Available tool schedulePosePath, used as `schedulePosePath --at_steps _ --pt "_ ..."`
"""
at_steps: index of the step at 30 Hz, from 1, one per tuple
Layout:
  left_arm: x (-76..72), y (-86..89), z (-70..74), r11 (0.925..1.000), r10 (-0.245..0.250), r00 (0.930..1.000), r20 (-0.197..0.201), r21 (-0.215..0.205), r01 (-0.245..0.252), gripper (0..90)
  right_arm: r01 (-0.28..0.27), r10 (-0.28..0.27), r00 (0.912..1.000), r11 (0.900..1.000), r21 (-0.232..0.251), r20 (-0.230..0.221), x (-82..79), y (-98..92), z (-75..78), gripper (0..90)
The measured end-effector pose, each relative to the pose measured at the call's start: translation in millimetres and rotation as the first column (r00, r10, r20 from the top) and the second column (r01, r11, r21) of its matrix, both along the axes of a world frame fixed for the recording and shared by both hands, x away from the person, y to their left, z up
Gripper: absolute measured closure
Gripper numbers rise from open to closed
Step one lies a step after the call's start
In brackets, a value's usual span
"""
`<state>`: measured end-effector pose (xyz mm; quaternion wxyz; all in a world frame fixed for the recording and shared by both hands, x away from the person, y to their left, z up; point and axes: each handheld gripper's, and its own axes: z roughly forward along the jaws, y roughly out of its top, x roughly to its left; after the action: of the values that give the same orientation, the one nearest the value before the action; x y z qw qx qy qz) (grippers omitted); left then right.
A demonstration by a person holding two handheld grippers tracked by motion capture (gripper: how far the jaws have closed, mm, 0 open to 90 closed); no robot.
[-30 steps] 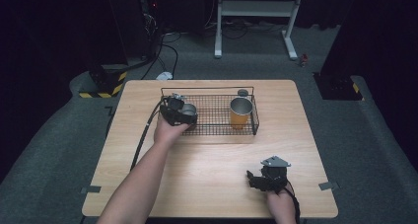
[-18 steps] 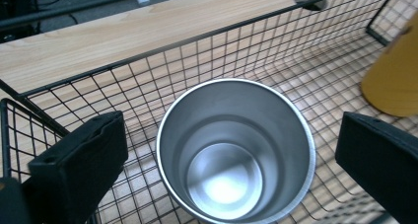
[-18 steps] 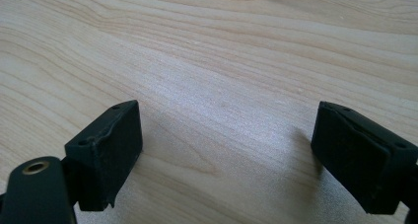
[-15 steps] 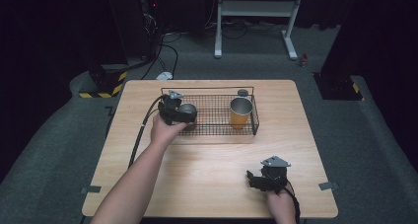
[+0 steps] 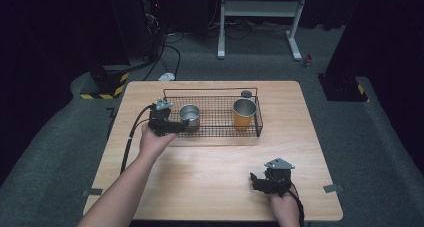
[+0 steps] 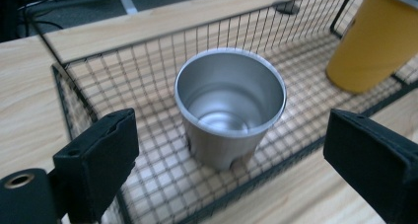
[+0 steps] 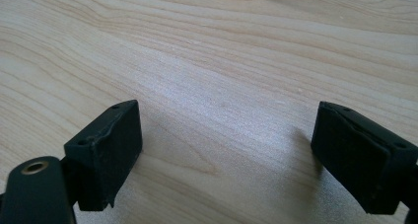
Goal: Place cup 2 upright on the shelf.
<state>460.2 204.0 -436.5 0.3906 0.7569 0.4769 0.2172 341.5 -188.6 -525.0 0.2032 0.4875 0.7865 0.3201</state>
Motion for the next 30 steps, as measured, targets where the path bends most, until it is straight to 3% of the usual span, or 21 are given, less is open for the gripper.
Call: schedulePosePath --at_steps 4,9,18,21,27,30 --pt "-17.6 11.9 -8.4 0.9998 -0.010 0.9999 -0.012 -0.015 0.009 7.1 0.000 0.000 1.0000 1.000 -0.001 0.000 0.0 0.0 0.0 11.9" --pt "-42.6 23.7 -19.7 0.9987 -0.031 0.9995 0.002 -0.041 0.031 7.2 0.003 -0.003 1.0000 1.000 -0.002 -0.001 0.0 0.3 0.0 11.6" --pt "-86.1 41.5 -43.8 0.9924 -0.103 0.9938 -0.043 -0.073 0.100 7.8 0.004 -0.004 1.0000 1.000 -0.006 0.001 0.5 0.7 -0.1 11.3" --pt "-99.8 46.7 -54.6 0.9921 -0.114 0.9917 -0.060 -0.060 0.110 7.9 0.003 -0.003 1.0000 1.000 -0.006 0.001 0.5 0.6 -0.1 11.3" --pt "-121.7 52.9 -85.0 0.9891 -0.143 0.9807 -0.134 0.019 0.146 9.4 0.004 -0.004 1.0000 1.000 -0.006 0.001 0.5 0.6 -0.1 11.1" --pt "-129.4 52.8 -89.7 0.9865 -0.139 0.9840 -0.111 0.071 0.147 10.2 0.018 -0.018 0.9998 1.000 -0.007 0.001 1.1 0.1 -0.4 9.9"
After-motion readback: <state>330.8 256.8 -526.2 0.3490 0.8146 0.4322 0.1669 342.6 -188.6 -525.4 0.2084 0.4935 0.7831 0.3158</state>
